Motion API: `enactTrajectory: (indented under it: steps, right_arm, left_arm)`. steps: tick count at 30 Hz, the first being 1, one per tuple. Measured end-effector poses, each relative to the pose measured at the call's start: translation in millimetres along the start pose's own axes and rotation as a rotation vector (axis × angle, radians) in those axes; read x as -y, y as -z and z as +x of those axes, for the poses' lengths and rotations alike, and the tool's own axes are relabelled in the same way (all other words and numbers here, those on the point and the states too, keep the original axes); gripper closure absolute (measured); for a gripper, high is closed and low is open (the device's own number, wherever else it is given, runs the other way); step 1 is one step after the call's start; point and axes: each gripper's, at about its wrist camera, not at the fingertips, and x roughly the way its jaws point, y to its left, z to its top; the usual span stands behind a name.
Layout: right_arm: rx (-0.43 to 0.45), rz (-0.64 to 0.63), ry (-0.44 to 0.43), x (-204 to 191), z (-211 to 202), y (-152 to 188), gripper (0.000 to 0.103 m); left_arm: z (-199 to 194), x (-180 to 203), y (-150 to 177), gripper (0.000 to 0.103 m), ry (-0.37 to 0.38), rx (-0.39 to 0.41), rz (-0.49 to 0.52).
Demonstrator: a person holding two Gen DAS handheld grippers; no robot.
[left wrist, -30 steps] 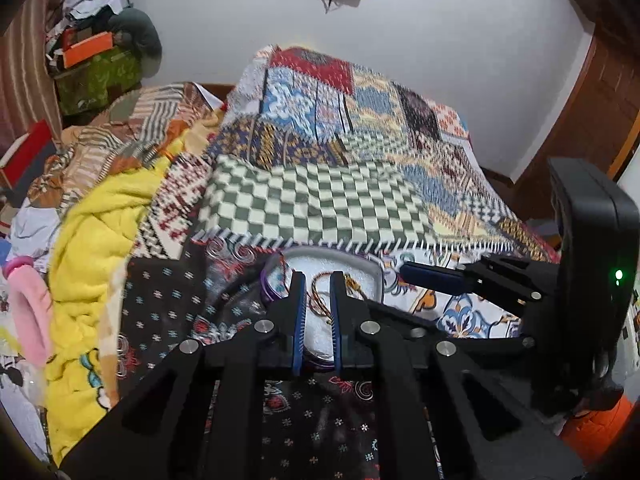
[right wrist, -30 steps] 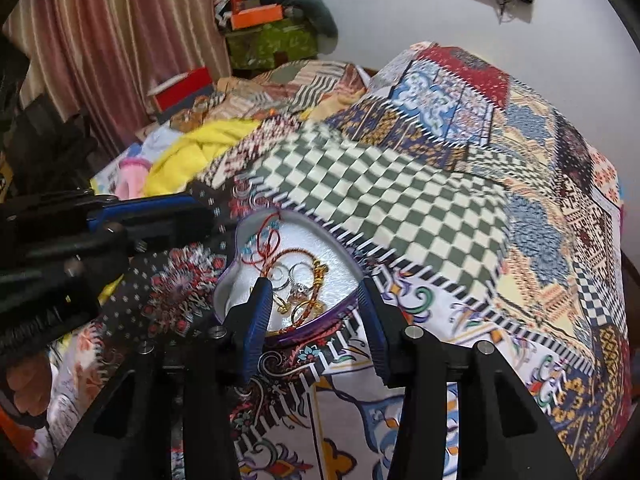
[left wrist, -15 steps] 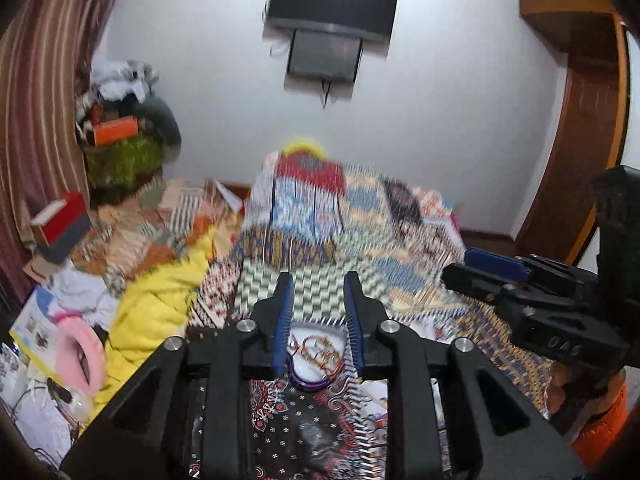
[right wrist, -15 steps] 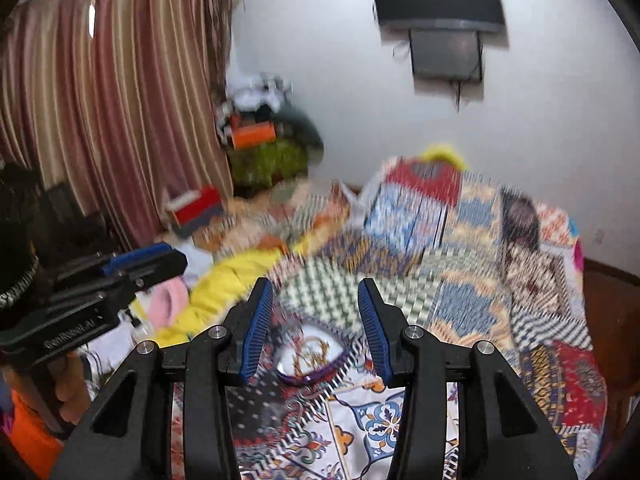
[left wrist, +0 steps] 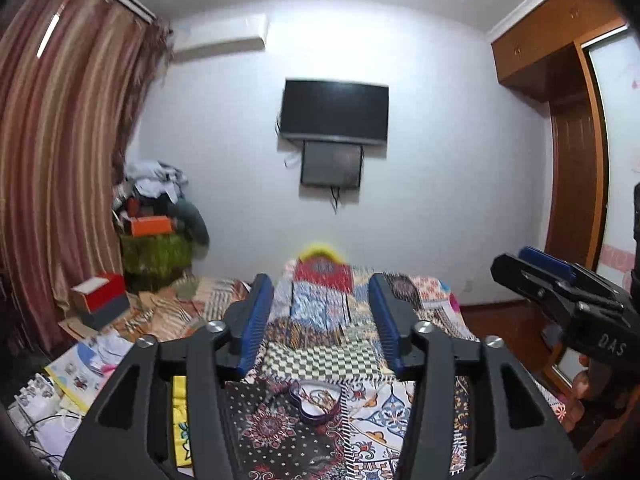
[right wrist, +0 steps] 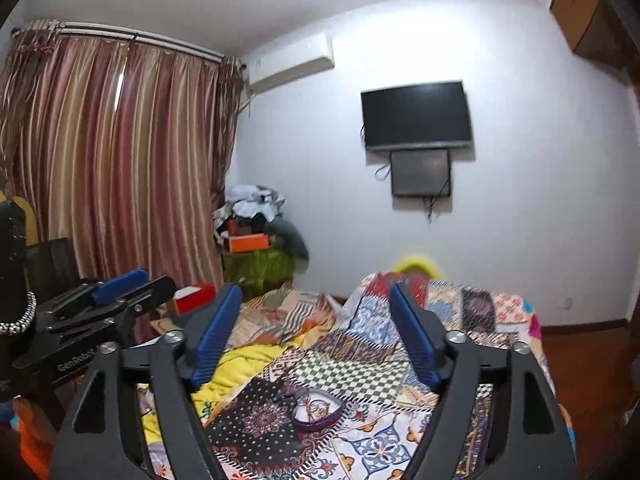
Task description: Organize jewelry
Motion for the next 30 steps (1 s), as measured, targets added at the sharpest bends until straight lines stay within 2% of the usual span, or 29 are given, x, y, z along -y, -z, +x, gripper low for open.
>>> enactTrajectory:
  steps: [1,4,5,6,9,30]
  right_arm:
    - [0.010,-0.004,0.013,-0.2,-0.6,1.0,0.016]
    - [0.041,-0.009,0.054,-3.3,-7.7,2.6,0.005]
    - [0.046,-0.006,0.062,-3.9,-8.7,3.0,0.002]
    - [0.052,0.001,0.068,-3.3,-8.9,3.6,0.000]
    - [0.057,0.003,0.084,-4.3,-11.2,5.8,0.000]
    - [0.010,-0.001,0.096,-3.0,-17.6,15.1,0.000]
  left_arm:
    - [-6.9,1.2,-0.4,0.046,-0.008,0.014,0.002]
    - [-21.5,4.6,0.0,0.029,-0.040,0.047,0.016]
    - [-24.0,5.0,0.2,0.019,-0.053,0.055,0.022]
    - [-27.6,6.8,1.0,0.010,-0.072,0.068,0.033]
    - [-35.5,10.8,3.1,0.002,-0.096,0.089,0.053]
    - [-32.6,6.2,13.6,0.001,-0.095,0.038,0.025]
